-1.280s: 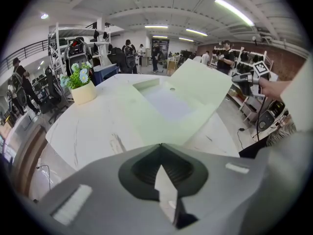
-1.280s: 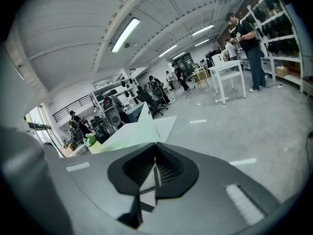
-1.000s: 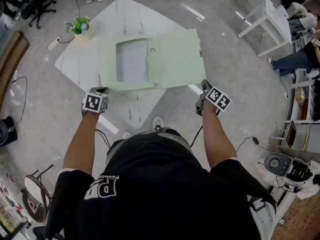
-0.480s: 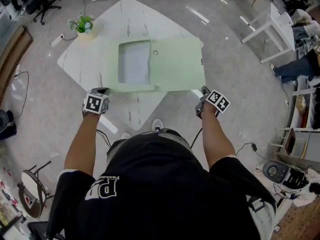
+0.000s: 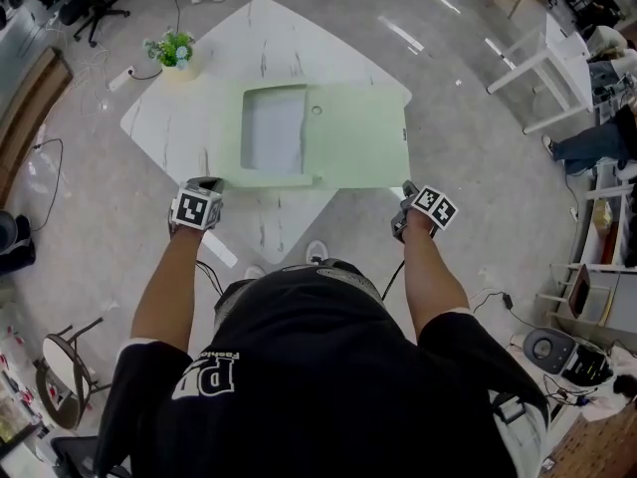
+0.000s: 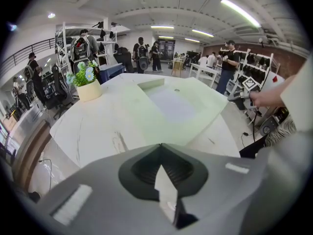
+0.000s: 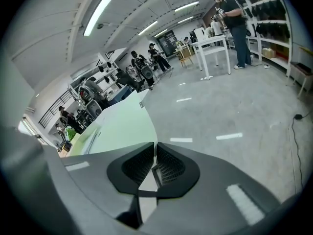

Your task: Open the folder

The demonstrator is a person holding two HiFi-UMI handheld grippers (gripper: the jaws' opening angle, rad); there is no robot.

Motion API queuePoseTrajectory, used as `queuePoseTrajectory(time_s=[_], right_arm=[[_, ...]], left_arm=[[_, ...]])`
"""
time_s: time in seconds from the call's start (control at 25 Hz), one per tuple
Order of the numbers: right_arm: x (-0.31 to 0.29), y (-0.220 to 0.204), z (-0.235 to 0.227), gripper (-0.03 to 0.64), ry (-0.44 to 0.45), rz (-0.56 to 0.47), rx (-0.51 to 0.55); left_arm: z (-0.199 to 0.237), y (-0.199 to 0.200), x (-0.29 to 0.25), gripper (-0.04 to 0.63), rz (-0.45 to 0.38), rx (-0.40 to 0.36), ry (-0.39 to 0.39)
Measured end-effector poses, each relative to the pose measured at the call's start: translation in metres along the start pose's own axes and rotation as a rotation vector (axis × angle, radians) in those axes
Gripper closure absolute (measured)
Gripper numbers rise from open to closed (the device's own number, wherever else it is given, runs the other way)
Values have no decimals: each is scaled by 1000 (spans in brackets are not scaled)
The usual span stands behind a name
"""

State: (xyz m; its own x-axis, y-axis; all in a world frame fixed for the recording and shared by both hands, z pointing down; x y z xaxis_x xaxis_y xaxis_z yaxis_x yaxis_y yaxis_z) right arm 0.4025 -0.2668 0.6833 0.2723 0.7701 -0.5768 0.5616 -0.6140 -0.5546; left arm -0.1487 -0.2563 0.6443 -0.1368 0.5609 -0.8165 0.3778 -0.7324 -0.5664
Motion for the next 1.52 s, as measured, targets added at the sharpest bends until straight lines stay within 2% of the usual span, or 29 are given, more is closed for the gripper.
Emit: queuePoseTrajectory(time_s=[0.24, 0.6, 0.92, 1.08, 1.32, 1.52], right_arm=[[2, 1, 2, 601, 8, -14, -9], [20, 13, 18, 583, 98, -79, -17], [45, 24, 52, 580, 163, -145, 71], [61, 29, 74, 551, 176, -166, 154], [89, 54, 111, 538, 152, -243, 307], [108, 66, 146, 538, 156, -282, 406]], left_arm=[[2, 0, 1, 538, 13, -17, -2], [2, 1, 0, 538, 14, -45, -15], [1, 1, 1, 538, 5, -67, -14], [1, 0, 2, 538, 16, -82, 8], [5, 5, 15, 538, -50, -36, -1], [7, 13, 34, 538, -146, 77, -32]])
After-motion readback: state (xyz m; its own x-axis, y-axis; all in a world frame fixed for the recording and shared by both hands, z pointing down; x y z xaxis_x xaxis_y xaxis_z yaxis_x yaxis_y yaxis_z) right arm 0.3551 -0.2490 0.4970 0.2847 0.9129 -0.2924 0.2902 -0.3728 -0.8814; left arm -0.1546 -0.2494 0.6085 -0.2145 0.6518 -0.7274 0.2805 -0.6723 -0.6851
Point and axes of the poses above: the fingertips, and each gripper's own axes: x backward along the fingers, z to its left, y out of its top, the point moved 3 cm from there along x, backward along the fingers, and after that the axes turned 11 degrees about y, right-handed, at the moved point
